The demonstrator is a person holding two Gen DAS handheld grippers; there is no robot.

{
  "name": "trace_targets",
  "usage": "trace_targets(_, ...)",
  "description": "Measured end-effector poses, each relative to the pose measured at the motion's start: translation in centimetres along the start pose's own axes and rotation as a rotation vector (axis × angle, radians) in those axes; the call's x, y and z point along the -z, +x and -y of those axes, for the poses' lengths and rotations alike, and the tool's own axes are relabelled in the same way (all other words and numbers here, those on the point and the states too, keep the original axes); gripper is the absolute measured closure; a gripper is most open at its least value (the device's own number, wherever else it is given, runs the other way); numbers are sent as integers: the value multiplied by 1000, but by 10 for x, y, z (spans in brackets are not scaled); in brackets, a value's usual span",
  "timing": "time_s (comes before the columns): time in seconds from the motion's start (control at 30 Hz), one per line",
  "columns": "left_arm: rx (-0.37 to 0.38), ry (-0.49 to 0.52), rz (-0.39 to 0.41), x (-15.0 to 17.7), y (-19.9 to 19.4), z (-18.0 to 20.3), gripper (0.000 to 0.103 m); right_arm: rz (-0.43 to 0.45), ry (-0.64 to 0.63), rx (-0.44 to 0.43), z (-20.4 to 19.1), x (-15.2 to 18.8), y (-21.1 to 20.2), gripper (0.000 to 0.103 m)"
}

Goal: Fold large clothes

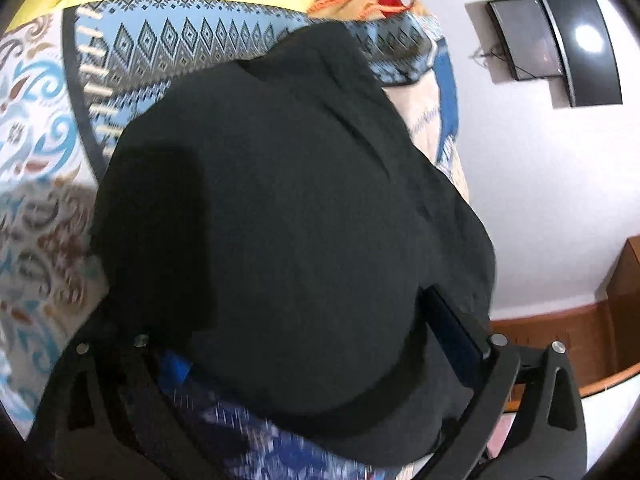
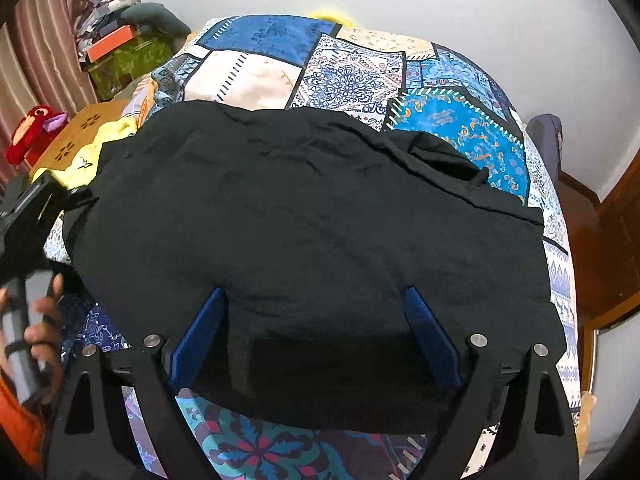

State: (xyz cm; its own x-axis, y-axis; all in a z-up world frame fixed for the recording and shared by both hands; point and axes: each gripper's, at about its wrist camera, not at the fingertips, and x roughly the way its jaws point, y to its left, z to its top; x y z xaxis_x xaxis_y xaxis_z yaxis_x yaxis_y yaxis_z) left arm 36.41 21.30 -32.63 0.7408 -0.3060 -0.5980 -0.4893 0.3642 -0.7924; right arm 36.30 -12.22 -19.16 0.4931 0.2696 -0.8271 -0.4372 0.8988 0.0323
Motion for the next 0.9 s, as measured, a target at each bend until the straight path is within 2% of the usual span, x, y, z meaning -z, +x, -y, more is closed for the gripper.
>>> trace_targets(0.1,-12,-32,41,-10,3,-1,3,-8,5,-4,1,0,0,13)
trace_targets(0.17,-41,-19,54,-17,1,-3,31,-20,20,-6,3,-1,-1,13)
trace_targets(0.2,-41,-13,61,-18,-2,-2,37,-25,27,-7,4,-3,-1,13)
trace_targets(0.23,-39,8,79,-19,-7,4,55,-32,40,-8,5,-4,-3,13)
trace_targets(0.27,-53,55,89,-19,-14,14,63,-37,56,-9,6,-5,-5,14)
trace_targets(0.33,-111,144,117,-17,-26,32,69,-49,96,-20,9,-8,-10,18)
trace_targets(0.4,-160,231,162,-12,-47,52,72,-47,142,-42,8,-13,-20,20)
trace_targets(0.5,-173,298,239,-8,-82,71,73,-8,165,-78,-4,-21,-37,20)
trace_targets(0.7,-266,547,436,14,-165,109,74,63,30,-154,-80,-31,-52,20)
trace_targets(0.8,-328,675,515,27,-185,125,74,0,-62,-195,-122,-24,-29,20)
trace_targets(0.9,-385,810,550,39,-185,138,74,-73,-114,-259,-151,-12,2,18)
